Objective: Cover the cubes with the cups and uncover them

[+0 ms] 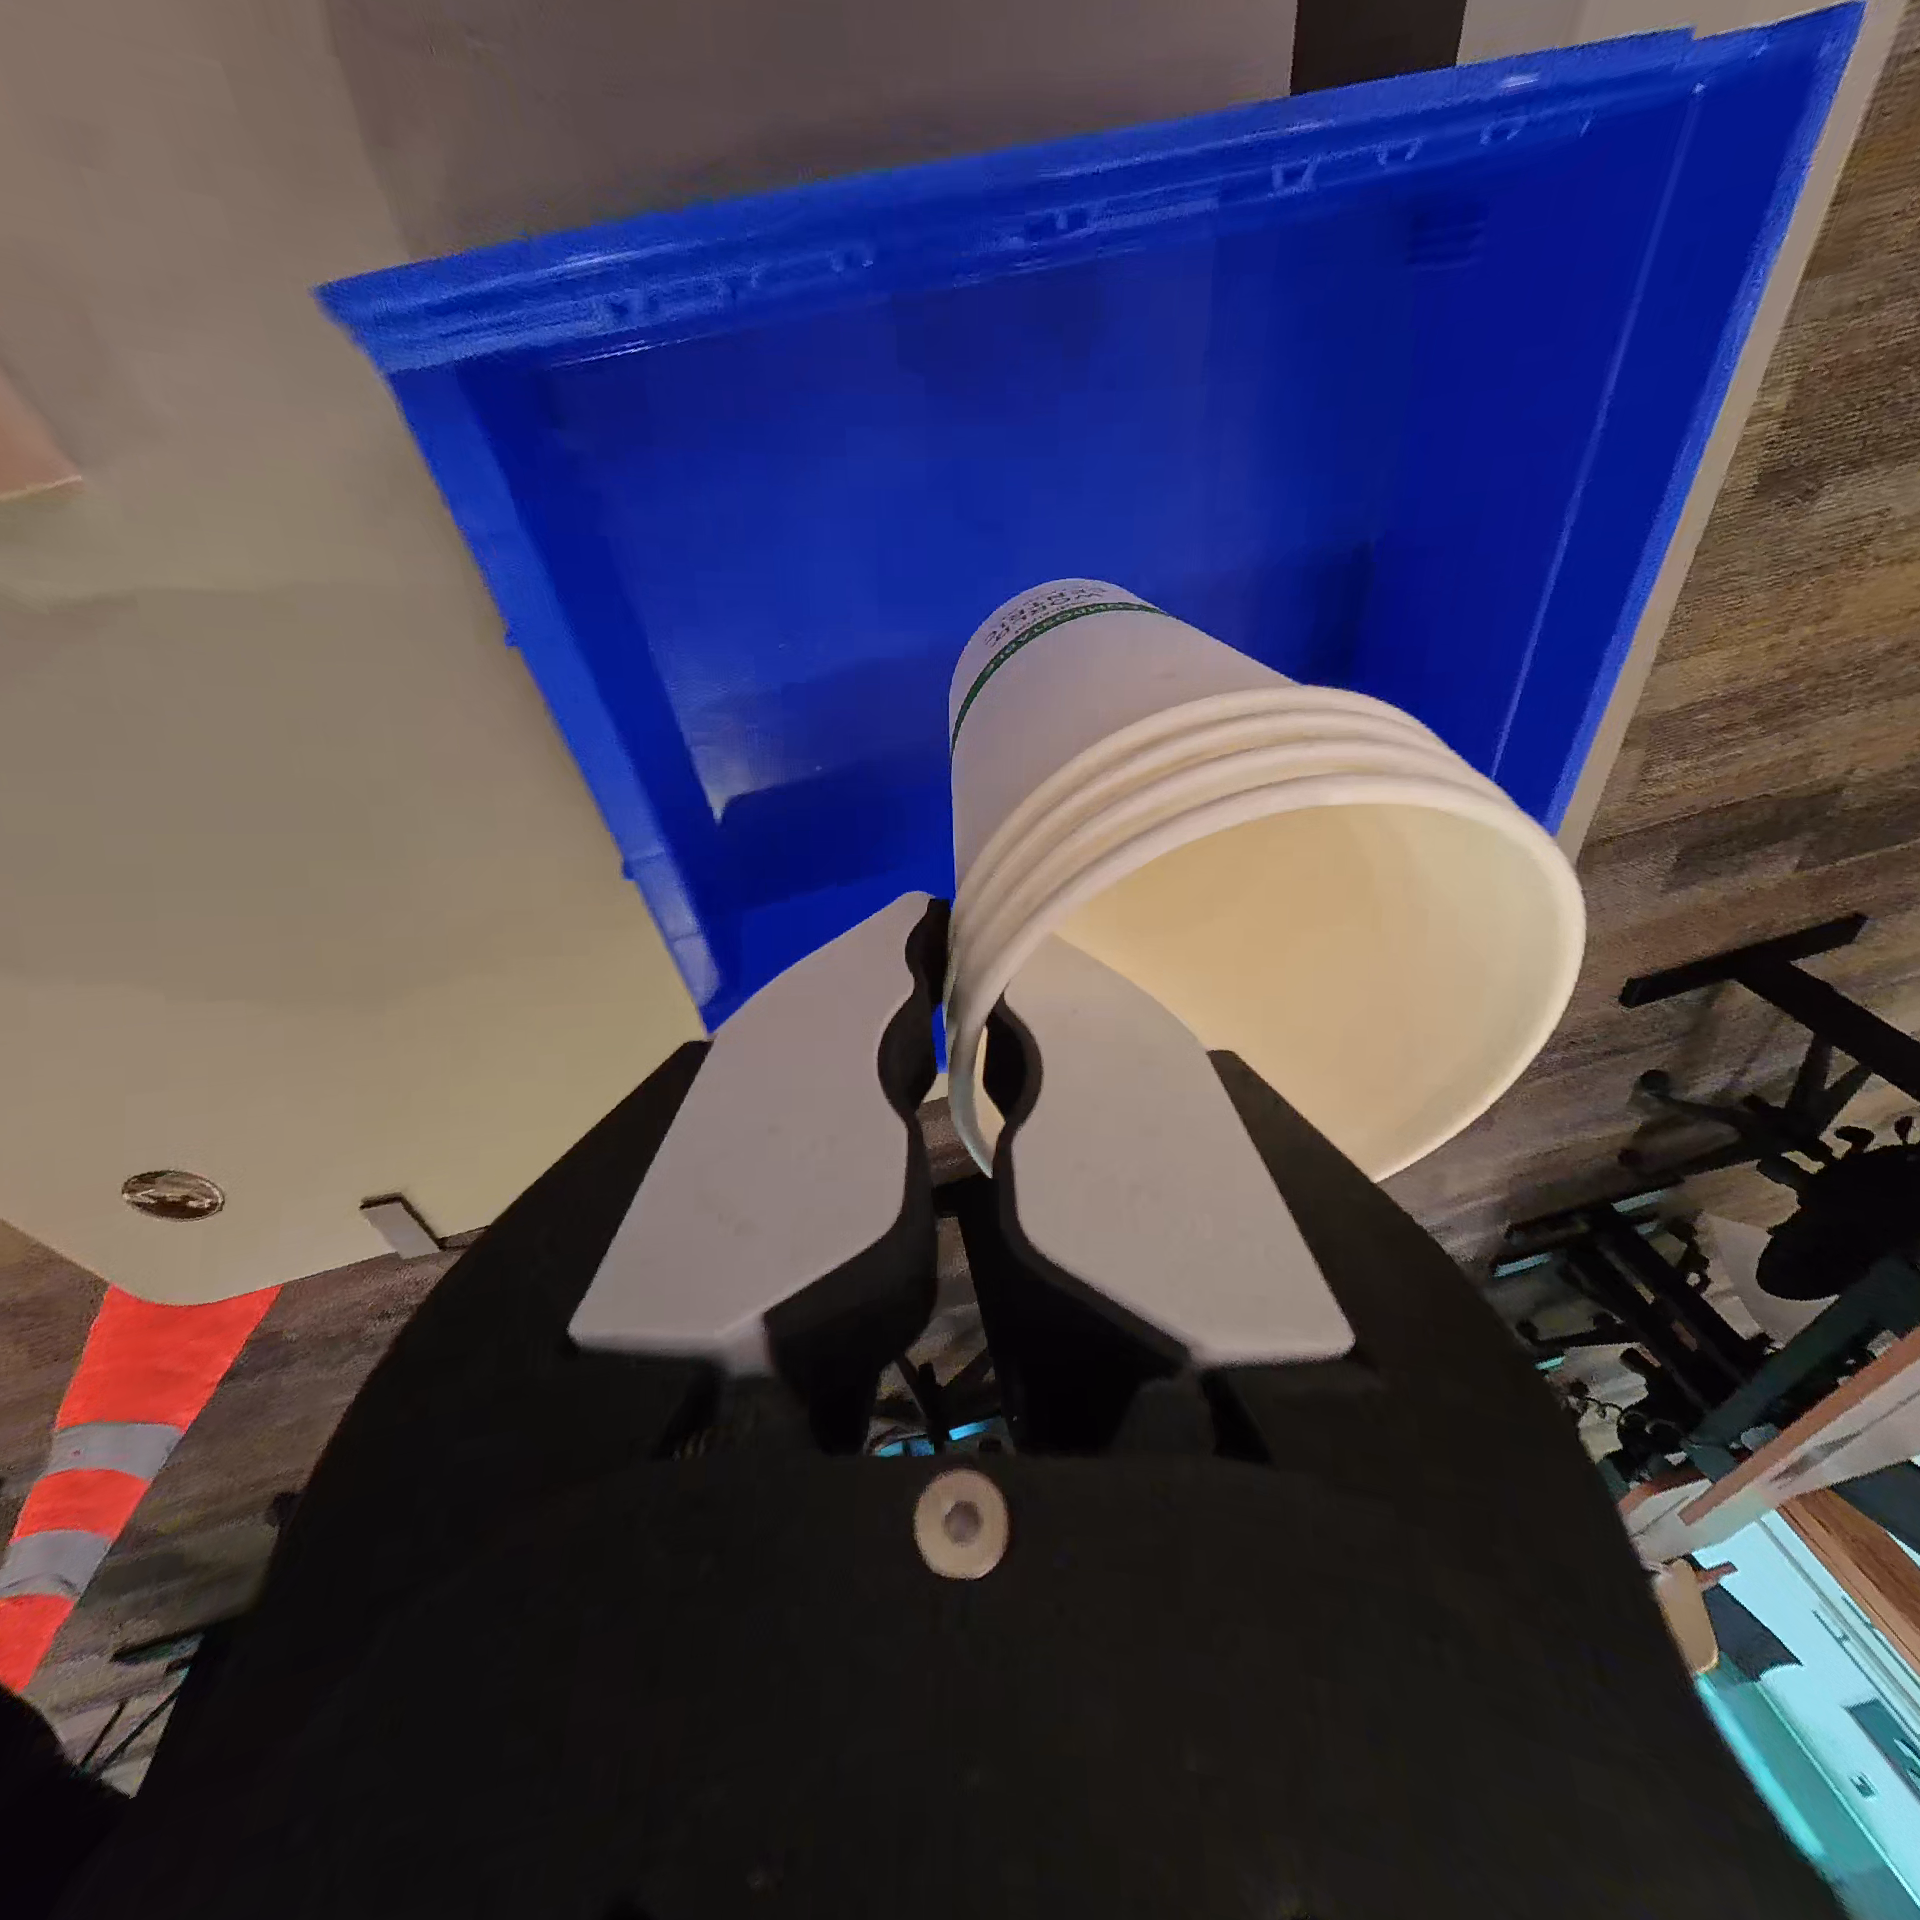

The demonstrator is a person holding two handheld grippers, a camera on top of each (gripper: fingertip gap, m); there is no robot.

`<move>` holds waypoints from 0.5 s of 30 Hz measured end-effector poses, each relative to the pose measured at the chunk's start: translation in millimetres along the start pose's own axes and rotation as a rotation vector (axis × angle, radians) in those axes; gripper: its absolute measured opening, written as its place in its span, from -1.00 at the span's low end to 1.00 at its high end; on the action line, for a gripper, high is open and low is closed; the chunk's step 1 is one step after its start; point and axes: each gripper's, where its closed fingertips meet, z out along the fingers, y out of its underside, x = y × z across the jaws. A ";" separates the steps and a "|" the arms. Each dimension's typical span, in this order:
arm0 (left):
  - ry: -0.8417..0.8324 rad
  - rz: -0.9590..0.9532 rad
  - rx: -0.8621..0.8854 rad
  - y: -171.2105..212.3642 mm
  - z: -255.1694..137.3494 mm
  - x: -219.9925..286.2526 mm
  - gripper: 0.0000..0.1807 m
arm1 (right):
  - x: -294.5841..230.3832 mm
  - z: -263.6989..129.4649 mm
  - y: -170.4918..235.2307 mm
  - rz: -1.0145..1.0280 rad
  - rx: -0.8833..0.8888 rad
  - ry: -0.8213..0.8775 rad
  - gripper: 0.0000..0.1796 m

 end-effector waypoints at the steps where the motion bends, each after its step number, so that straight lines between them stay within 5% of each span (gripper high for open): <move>1: 0.004 -0.007 0.004 0.1 0.8 0.4 -1.00 | 8.1 6.4 -3.2 0.003 -0.005 -0.009 -0.95; 15: -0.012 -0.004 0.002 -2.4 -1.8 -2.6 -1.00 | 81.8 79.8 -23.1 0.087 0.006 -0.106 -0.96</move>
